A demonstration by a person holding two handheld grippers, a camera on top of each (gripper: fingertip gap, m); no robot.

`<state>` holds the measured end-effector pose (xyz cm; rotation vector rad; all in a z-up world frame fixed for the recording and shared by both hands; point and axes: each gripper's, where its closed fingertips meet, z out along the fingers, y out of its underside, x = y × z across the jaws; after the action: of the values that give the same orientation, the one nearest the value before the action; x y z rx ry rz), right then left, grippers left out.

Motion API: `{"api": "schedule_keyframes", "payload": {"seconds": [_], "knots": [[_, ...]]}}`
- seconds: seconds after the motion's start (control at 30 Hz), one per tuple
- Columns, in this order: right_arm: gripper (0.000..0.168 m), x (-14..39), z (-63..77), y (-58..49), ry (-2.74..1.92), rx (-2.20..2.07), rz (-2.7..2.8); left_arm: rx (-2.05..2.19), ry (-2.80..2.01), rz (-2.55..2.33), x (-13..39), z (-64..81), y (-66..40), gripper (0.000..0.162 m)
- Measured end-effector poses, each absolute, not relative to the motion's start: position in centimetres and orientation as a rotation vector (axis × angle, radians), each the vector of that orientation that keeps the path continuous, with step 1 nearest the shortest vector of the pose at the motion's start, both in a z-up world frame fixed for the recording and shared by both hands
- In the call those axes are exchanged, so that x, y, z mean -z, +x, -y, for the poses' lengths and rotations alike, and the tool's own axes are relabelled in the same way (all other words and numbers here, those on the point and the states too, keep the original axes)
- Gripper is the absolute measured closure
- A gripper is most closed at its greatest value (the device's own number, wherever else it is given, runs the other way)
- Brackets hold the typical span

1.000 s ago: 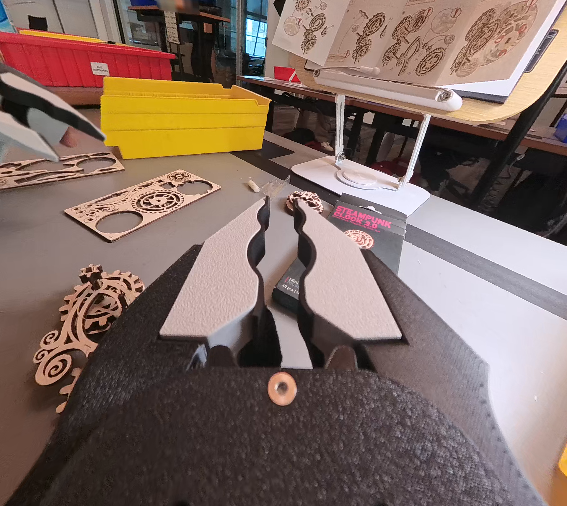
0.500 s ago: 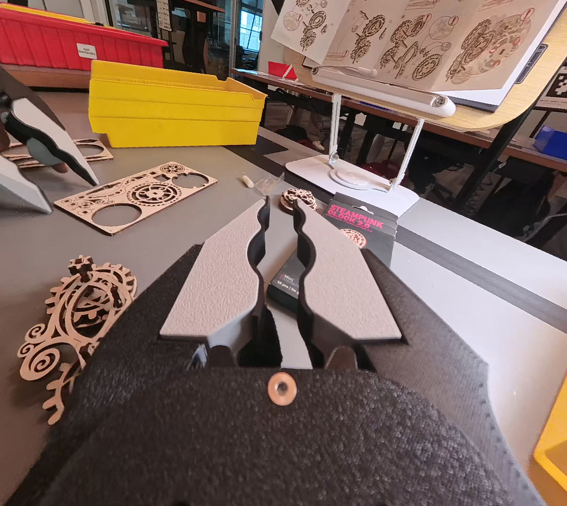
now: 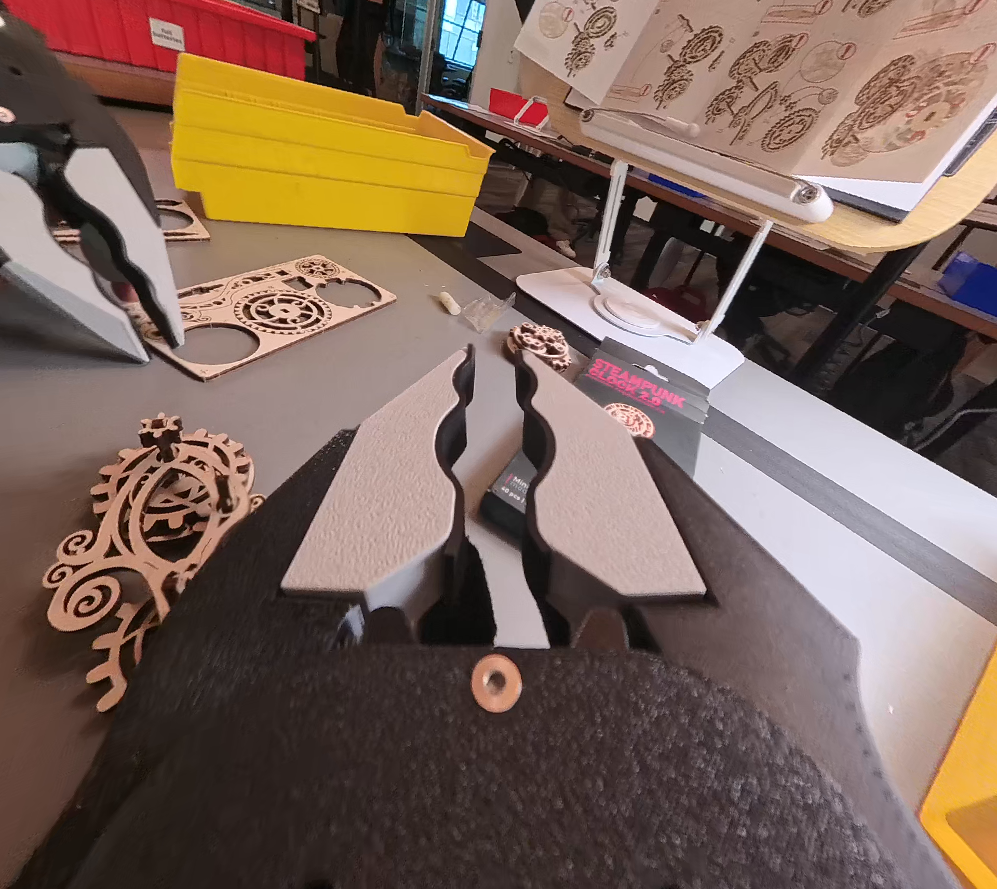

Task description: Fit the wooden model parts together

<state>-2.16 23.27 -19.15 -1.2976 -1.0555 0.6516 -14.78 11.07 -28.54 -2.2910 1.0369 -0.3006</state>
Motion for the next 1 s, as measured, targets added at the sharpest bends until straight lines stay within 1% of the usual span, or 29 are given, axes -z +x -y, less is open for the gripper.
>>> {"api": "schedule_keyframes", "payload": {"seconds": [0.13, 0.27, 0.37, 0.47, 0.53, 0.6, 0.67, 0.73, 0.87, 0.9, 0.97, 1.0], "knots": [[0.155, 19.2, -22.6, -2.6, -1.287, -0.666, 1.088, 0.388, -2.315, -0.976, 28.5, -10.7, -14.9, 0.154], [0.155, 18.5, -21.3, -3.0, -1.295, -0.715, 1.126, 0.23, -2.254, -1.058, 28.3, -9.6, -15.1, 0.16], [0.152, 18.0, -18.6, -4.2, -1.356, -0.829, 1.219, 0.162, -2.147, -1.092, 26.8, -8.6, -14.3, 0.16], [0.149, 17.1, -15.6, -5.7, -1.43, -0.943, 1.319, 0.078, -1.998, -1.106, 24.3, -7.8, -13.2, 0.16], [0.143, 17.2, -13.4, -6.7, -1.55, -1.108, 1.349, 0.002, -1.887, -1.123, 22.5, -7.4, -12.2, 0.162], [0.131, 17.5, -11.7, -7.5, -1.691, -1.303, 1.331, -0.079, -1.779, -1.149, 20.8, -7.0, -11.0, 0.162], [0.127, 18.3, -11.3, -8.2, -1.816, -1.417, 1.27, -0.122, -1.701, -1.178, 19.9, -6.6, -9.5, 0.162], [0.123, 20.0, -11.9, -8.4, -1.904, -1.368, 1.265, -0.136, -1.702, -1.205, 20.5, -6.5, -8.7, 0.162], [0.126, 20.8, -13.6, -7.9, -1.901, -1.222, 1.283, -0.074, -1.89, -1.131, 23.6, -8.1, -10.3, 0.162], [0.128, 20.6, -13.9, -7.8, -1.891, -1.217, 1.266, -0.03, -1.943, -1.098, 24.4, -8.6, -10.8, 0.16], [0.131, 19.9, -14.3, -7.6, -1.865, -1.213, 1.244, 0.07, -2.075, -1.047, 25.9, -9.6, -11.4, 0.136], [0.13, 19.8, -14.4, -7.6, -1.857, -1.212, 1.244, 0.119, -2.12, -1.031, 26.5, -10.0, -11.5, 0.13]]}}
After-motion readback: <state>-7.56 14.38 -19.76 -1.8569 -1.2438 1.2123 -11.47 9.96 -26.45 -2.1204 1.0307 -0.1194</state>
